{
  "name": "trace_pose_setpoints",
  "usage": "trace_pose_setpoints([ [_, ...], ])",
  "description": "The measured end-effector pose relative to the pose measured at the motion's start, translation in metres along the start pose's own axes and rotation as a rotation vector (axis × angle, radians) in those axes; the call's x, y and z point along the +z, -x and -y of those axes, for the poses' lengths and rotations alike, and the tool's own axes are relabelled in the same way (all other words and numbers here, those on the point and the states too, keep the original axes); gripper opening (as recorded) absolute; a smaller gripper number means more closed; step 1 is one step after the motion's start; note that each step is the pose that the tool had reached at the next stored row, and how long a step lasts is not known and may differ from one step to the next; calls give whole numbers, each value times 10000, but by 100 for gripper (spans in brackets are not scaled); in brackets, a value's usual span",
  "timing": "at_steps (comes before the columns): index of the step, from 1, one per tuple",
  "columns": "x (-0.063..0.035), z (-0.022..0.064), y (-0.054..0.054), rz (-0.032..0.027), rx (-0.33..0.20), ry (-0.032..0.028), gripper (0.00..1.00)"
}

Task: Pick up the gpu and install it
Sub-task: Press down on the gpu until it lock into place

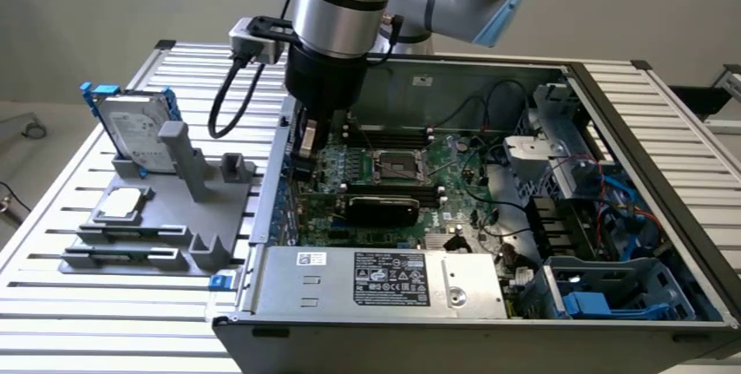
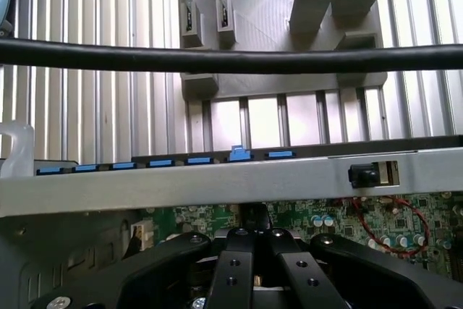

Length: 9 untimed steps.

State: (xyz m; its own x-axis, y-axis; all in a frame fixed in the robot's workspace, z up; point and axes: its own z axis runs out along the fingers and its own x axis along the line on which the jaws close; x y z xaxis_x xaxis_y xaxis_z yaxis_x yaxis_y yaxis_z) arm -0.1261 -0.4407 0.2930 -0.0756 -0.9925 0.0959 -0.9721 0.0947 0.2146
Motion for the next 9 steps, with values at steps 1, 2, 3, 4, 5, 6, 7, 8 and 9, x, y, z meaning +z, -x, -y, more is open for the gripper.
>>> trace_pose_setpoints([
  [1, 1, 0, 0, 2, 20, 2, 11],
  [2, 2, 0, 0, 6, 39, 4, 11],
  [3, 2, 0, 0, 9, 52, 4, 11],
  [4, 3, 1, 1, 12, 61, 5, 11],
  [5, 2, 3, 0, 11, 64, 6, 11],
  [6, 0, 7, 1, 6, 67, 7, 11],
  [7, -6, 12, 1, -5, 72, 7, 11],
  [8, -16, 19, 1, -15, 73, 5, 11],
  [9, -24, 28, 1, -21, 73, 2, 11],
])
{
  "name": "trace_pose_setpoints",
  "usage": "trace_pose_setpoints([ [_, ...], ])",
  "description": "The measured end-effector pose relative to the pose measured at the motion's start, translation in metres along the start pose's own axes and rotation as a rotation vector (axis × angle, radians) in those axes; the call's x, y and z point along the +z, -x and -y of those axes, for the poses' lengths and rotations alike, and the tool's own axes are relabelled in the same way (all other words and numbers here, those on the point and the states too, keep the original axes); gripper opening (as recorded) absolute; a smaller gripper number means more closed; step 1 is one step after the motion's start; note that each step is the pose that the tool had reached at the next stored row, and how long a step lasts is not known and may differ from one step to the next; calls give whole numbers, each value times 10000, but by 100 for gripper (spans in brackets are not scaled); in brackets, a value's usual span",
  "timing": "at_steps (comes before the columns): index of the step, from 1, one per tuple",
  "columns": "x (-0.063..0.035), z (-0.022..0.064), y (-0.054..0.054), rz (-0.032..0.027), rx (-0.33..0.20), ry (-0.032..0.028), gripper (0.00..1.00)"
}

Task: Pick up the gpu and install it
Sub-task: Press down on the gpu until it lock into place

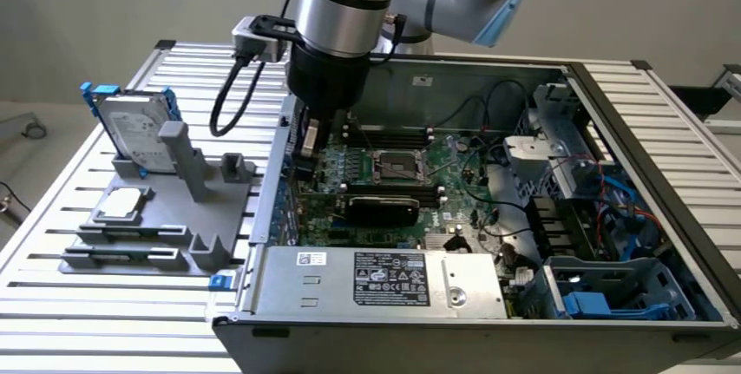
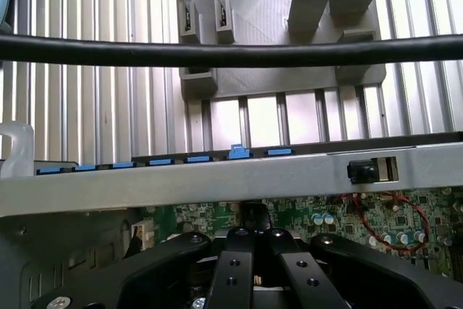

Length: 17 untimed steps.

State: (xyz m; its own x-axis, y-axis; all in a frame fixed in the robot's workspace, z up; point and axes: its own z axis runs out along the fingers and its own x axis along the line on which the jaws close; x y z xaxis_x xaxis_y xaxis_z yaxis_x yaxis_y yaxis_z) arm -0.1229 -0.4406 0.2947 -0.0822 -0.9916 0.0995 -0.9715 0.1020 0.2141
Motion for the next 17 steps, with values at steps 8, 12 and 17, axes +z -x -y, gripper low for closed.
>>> trace_pose_setpoints([
  [8, -35, 94, 7, -15, -7, -4, 11],
  [12, -51, 163, 13, -19, -45, -32, 11],
  [17, -71, 248, 20, -23, -100, -76, 11],
])
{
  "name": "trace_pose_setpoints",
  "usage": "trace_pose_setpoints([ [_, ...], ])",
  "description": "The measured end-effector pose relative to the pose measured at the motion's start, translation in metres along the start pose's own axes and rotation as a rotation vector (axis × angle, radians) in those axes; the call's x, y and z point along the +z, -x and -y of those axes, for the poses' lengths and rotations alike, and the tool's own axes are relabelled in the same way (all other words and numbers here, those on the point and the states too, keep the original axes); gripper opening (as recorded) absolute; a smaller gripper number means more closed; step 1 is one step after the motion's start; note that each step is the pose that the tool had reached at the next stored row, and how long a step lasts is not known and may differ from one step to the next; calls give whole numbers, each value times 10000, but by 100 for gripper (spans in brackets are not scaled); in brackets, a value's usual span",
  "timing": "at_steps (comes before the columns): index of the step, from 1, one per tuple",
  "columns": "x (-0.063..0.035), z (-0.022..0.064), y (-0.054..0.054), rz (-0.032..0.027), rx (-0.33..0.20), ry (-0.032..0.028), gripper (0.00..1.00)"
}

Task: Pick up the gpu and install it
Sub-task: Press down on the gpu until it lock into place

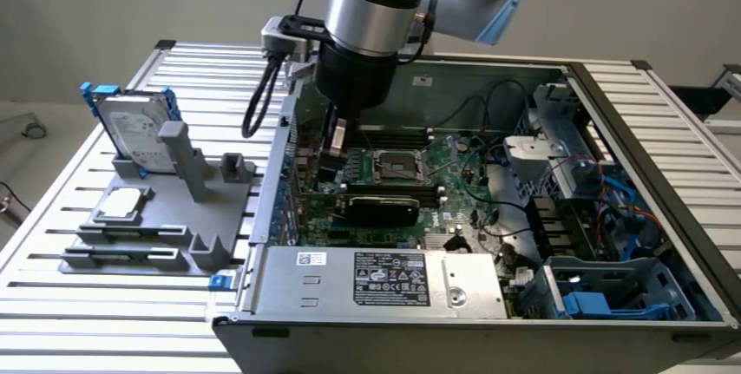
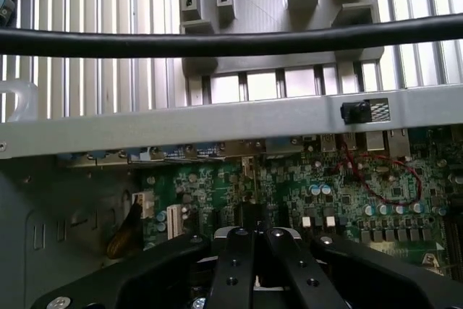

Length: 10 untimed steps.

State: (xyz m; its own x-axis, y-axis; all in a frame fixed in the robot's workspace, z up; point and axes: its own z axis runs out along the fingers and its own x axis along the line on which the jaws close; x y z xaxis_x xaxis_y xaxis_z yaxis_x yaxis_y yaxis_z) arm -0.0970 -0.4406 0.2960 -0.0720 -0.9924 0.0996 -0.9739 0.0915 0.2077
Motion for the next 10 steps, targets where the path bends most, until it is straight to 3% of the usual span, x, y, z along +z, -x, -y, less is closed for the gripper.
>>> trace_pose_setpoints([
  [3, -15, 69, 5, 7, -27, -9, 11],
  [7, -38, 172, 13, 57, -70, -10, 11],
  [10, -40, 184, 14, 54, -76, 10, 11],
])
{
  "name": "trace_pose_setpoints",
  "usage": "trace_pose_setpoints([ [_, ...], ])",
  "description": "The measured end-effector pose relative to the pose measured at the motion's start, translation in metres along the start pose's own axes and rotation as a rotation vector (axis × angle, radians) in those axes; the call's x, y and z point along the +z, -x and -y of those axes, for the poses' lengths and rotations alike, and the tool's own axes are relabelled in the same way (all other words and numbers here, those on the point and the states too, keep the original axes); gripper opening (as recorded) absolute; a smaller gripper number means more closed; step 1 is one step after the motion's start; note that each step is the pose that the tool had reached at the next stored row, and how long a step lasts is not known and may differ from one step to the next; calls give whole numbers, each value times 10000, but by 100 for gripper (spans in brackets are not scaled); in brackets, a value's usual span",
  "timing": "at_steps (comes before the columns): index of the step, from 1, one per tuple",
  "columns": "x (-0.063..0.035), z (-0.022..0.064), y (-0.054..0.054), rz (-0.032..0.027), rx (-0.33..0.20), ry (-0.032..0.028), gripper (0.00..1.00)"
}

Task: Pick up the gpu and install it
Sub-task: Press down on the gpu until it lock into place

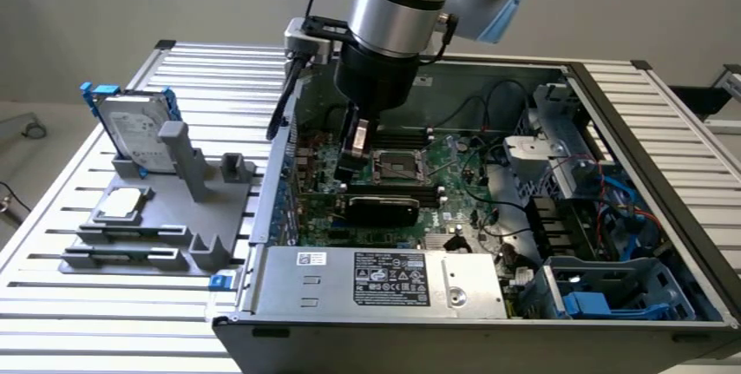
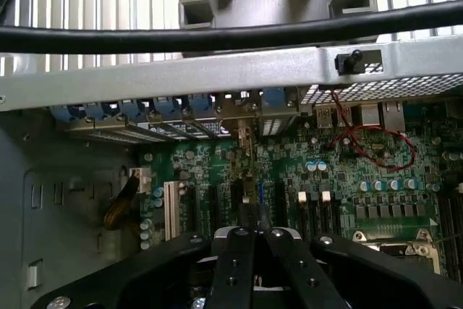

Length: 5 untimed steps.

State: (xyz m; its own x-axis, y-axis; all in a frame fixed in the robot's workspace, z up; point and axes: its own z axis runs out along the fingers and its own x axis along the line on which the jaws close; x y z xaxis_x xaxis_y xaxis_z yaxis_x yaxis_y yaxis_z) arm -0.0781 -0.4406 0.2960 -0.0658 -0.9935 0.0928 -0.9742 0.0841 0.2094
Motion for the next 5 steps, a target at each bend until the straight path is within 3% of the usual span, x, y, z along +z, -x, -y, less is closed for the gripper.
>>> trace_pose_setpoints([
  [5, -1, 0, 0, -2, 0, 1, 11],
])
